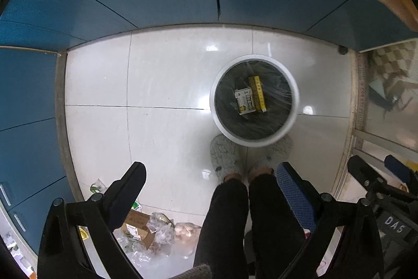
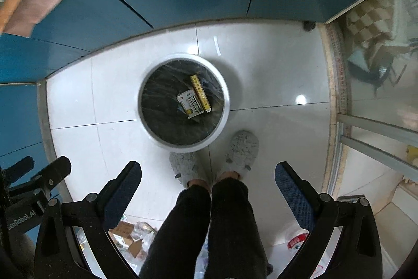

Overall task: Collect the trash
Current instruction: 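Grasp the grey sachet with the left tool while the right grasps the white tissue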

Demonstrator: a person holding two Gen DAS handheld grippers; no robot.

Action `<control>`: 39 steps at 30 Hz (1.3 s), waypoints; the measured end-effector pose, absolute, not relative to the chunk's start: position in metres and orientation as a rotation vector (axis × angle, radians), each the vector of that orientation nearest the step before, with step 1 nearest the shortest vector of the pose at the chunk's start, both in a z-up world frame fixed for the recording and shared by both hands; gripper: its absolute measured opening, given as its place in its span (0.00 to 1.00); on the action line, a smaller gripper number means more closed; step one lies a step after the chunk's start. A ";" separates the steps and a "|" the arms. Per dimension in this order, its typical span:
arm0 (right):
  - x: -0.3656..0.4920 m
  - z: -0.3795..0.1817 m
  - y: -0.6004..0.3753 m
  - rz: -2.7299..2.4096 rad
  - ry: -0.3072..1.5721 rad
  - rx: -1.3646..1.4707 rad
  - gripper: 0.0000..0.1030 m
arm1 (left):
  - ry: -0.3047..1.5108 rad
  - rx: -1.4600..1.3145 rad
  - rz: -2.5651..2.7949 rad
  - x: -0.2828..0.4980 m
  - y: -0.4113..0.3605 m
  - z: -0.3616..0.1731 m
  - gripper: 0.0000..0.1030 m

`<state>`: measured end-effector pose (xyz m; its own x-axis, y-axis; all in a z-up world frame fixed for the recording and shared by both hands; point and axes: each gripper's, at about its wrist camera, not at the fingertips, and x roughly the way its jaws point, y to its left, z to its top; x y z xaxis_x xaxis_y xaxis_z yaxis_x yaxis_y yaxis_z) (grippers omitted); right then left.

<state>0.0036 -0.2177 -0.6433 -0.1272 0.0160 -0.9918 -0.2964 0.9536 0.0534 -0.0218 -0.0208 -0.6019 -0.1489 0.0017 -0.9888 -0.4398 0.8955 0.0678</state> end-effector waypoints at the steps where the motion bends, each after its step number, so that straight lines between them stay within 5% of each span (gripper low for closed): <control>1: 0.002 -0.625 -0.219 0.274 1.675 -0.214 1.00 | 1.681 -0.341 0.387 -0.026 -0.023 -0.586 0.99; 14: -0.043 -0.425 -0.231 0.304 1.587 -0.195 1.00 | 1.592 -0.344 0.318 -0.059 -0.035 -0.455 0.99; 23: -0.045 -0.360 -0.222 0.334 1.552 -0.117 1.00 | 1.472 -0.344 0.326 -0.051 -0.024 -0.396 1.00; 32: 0.027 -0.297 -0.215 0.370 1.443 0.086 1.00 | 1.219 -0.281 0.415 0.058 0.013 -0.310 1.00; 39: 0.166 -0.266 -0.237 0.302 1.345 0.198 1.00 | 1.165 -0.363 0.489 0.167 0.043 -0.286 1.00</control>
<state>0.1662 -0.2374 -0.2657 0.1942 0.3266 -0.9250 -0.1002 0.9446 0.3125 0.1675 0.0432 -0.2863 0.3101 0.1771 -0.9341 -0.5422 0.8400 -0.0207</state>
